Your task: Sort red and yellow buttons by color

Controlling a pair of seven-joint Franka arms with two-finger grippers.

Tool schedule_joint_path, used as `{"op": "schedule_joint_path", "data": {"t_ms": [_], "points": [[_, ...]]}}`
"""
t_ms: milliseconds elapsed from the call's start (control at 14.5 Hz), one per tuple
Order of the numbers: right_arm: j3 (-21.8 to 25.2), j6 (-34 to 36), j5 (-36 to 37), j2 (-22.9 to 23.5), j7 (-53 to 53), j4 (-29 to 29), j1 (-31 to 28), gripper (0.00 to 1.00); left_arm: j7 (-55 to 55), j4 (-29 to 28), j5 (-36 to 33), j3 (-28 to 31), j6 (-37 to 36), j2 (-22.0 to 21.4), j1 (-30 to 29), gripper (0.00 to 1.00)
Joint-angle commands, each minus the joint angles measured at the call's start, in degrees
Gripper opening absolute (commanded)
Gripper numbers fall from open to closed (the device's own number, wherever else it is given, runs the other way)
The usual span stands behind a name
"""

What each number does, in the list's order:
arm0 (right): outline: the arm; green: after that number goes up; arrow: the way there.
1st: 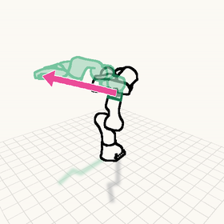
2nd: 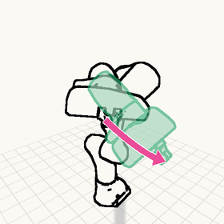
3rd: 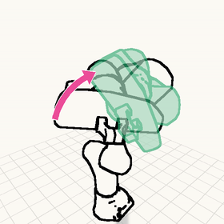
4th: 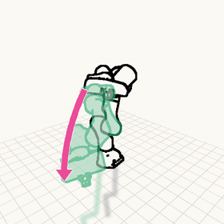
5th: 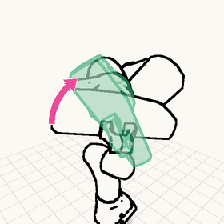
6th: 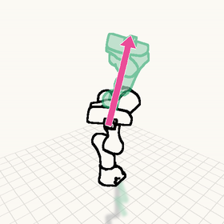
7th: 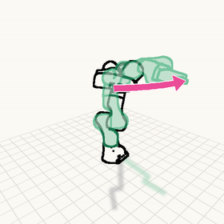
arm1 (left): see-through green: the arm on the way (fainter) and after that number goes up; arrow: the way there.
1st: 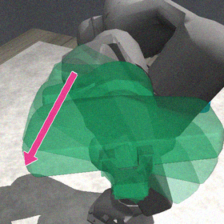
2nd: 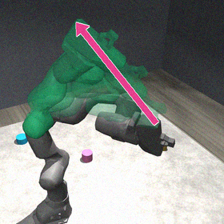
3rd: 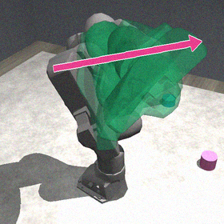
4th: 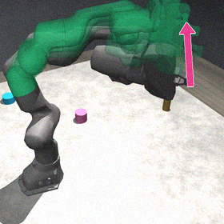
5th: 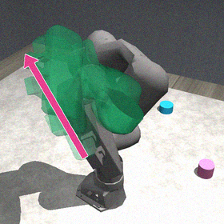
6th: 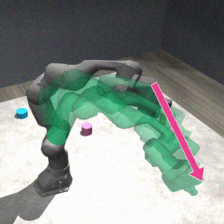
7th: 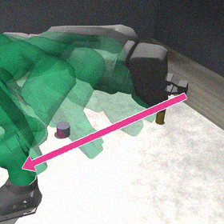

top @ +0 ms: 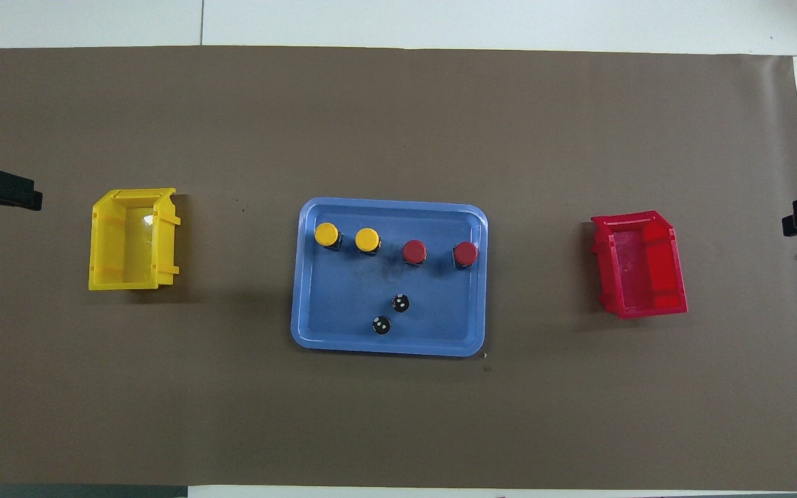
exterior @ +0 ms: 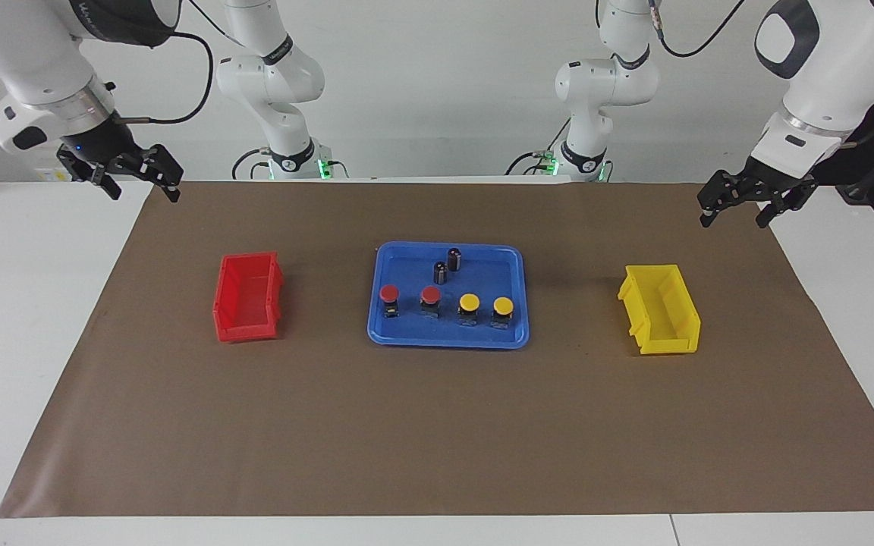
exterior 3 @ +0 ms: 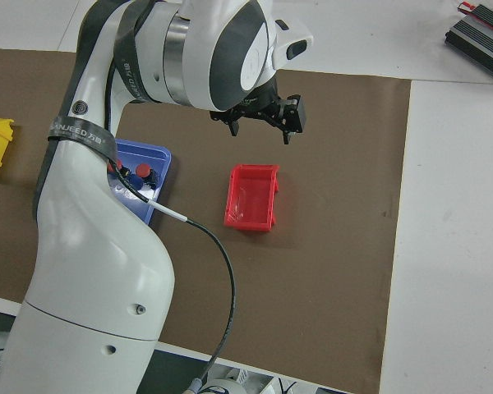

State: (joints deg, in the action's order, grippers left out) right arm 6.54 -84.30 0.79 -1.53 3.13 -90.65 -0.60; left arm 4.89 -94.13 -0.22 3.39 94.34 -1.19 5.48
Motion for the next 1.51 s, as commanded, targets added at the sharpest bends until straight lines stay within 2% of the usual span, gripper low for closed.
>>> {"op": "schedule_joint_path", "data": {"t_ms": [0, 206, 413, 688, 757, 894, 1101, 1239, 1445], "points": [[-0.4, 1.1, 0.4, 1.0, 1.1, 2.4, 1.0, 1.00, 0.6, 0.0, -1.1, -0.2, -1.0, -0.4, -0.3, 1.00], [-0.4, 3.3, -0.3, 4.8, -4.7, 9.3, 5.9, 1.00, 0.6, 0.0, -1.2, -0.3, -1.0, -0.4, -0.3, 1.00], [-1.4, 3.0, -0.7, 7.9, -11.3, 11.2, 11.0, 1.00, 0.6, 0.0, -1.1, -0.3, -1.0, -0.4, -0.3, 1.00], [-1.6, -6.8, -2.7, 13.1, -25.0, 10.1, 21.1, 1.00, 0.6, 0.0, -1.2, -0.2, -1.0, -0.4, -0.3, 1.00], [-1.6, -10.8, -2.7, 14.7, -27.1, 7.5, 23.5, 1.00, 0.6, 0.0, -1.1, -0.3, -1.0, -0.4, -0.3, 1.00], [-1.6, -22.1, -2.8, 14.2, -32.5, -1.7, 27.1, 1.00, 0.6, 0.0, -1.2, -0.3, -1.0, -0.4, -0.3, 1.00], [-1.6, -37.5, -2.8, 10.3, -33.5, -17.1, 29.3, 1.00, 0.6, 0.0, -1.1, -0.2, -1.0, -0.4, -0.3, 1.00], [-1.6, -40.3, -2.8, 9.5, -33.4, -21.2, 30.3, 1.00, 0.6, 0.0, -1.2, -0.3, -1.0, -0.4, -0.3, 1.00], [-1.6, -42.9, -2.7, 10.9, -32.8, -22.6, 31.4, 0.98, 0.6, 0.0, -1.1, -0.3, -1.0, -0.4, -0.3, 1.00]]}}
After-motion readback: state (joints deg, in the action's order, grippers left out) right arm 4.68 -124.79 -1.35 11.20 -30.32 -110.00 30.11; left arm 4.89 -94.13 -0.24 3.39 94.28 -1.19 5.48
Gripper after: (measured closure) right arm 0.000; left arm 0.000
